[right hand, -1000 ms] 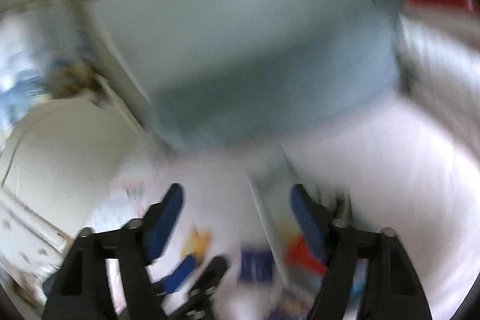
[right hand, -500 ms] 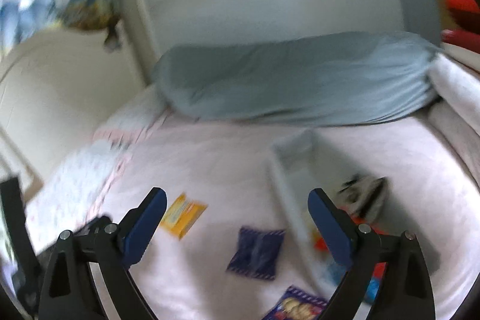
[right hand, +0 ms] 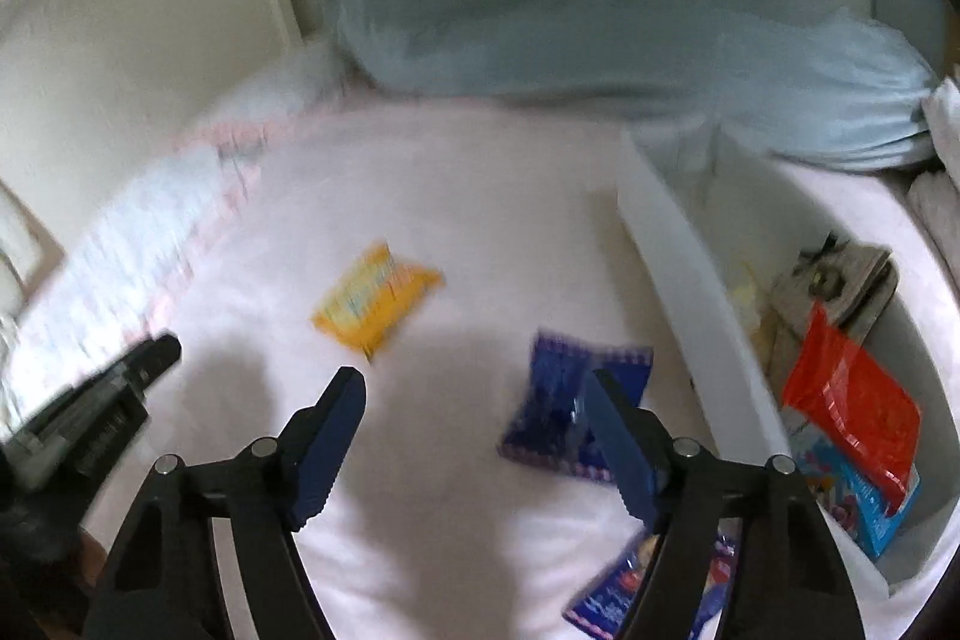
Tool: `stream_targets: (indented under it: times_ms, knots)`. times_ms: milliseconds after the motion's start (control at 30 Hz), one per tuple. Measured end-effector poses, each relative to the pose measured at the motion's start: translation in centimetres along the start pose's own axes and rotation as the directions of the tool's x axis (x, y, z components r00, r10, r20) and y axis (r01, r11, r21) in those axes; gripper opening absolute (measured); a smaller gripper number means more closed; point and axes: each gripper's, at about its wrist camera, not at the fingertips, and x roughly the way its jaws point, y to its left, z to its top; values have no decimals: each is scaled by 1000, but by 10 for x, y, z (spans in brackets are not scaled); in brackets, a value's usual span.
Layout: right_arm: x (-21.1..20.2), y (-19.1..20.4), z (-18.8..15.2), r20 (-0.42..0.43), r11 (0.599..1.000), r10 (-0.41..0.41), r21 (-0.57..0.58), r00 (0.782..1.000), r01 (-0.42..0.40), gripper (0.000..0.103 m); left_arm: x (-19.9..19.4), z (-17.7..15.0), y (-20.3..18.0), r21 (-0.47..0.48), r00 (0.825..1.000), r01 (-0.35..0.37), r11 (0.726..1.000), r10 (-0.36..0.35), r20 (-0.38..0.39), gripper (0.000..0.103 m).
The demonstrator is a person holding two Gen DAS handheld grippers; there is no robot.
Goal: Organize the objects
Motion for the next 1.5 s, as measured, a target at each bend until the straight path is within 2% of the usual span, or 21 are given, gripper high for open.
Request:
stream_targets:
  times_ms: [100,133,167,200,233,300,367,433,567,767,867,933,1033,1100,1167,1233,1267,1300,1333,1400,1500]
  knots:
    - [-36,2,7,201,1000,-2,-29,980,8,74,-20,4,5,-22,994,48,999,-46,97,13]
    - [-45,3,8,239,999,7,-45,971,4,75,-25,5,7,-30,991,64,997,-60,119,20]
    - [-50,4,9,252,998,18,-56,967,-4,75,-28,6,9,-42,987,86,995,-79,138,45]
    - [-51,4,10,250,998,27,-59,968,-13,78,-28,5,10,-56,984,106,993,-97,146,64]
    - [-49,2,10,233,998,37,-56,972,-25,84,-25,2,11,-69,985,110,992,-100,140,91]
    - [-42,-2,10,196,1000,15,-19,981,-11,85,-20,-7,8,-78,990,54,995,-44,134,82]
    - [-37,-7,10,185,1000,-21,19,983,17,85,-17,-5,5,-54,989,27,998,-19,147,37]
    - [-37,-10,9,206,999,-34,37,978,27,85,-14,0,6,-25,991,69,997,-66,120,28]
    - [-38,-10,10,194,1000,-18,24,981,14,85,-7,1,18,-108,987,154,982,-149,58,28]
    - [-23,-3,5,135,1000,7,0,991,-7,85,-11,1,16,-84,993,107,991,-102,60,28]
    - [-4,6,-2,52,997,-47,-65,998,50,85,2,-3,14,-71,995,92,993,-94,-22,29]
    - [14,10,-9,-2,992,-76,-101,997,76,85,17,-8,14,-75,989,102,992,-110,-99,29]
    - [42,17,-25,-79,988,-84,-134,993,73,85,45,-20,13,-79,963,110,991,-126,-240,29]
    - [71,20,-43,-145,984,-98,-164,985,74,85,69,-31,13,-67,922,71,995,-91,-376,27]
    - [102,20,-65,-220,975,-137,-200,966,93,85,84,-43,21,-109,884,43,993,-88,-459,18]
    - [126,20,-85,-282,966,-162,-242,946,94,83,89,-46,29,-149,864,32,988,-103,-493,18]
    - [125,18,-91,-227,966,-148,-240,962,92,87,90,-46,32,-164,858,31,986,-110,-503,18]
    - [126,13,-92,-221,970,-159,-218,962,110,99,89,-45,35,-177,856,26,984,-113,-505,18]
    - [129,8,-90,-241,976,-152,-189,959,107,103,87,-44,35,-183,857,23,983,-114,-503,18]
    - [129,2,-90,-247,985,-117,-151,962,81,103,83,-42,35,-181,859,21,983,-110,-499,18]
    - [127,7,-92,-241,978,-147,-180,959,104,103,81,-43,33,-178,853,35,983,-122,-508,18]
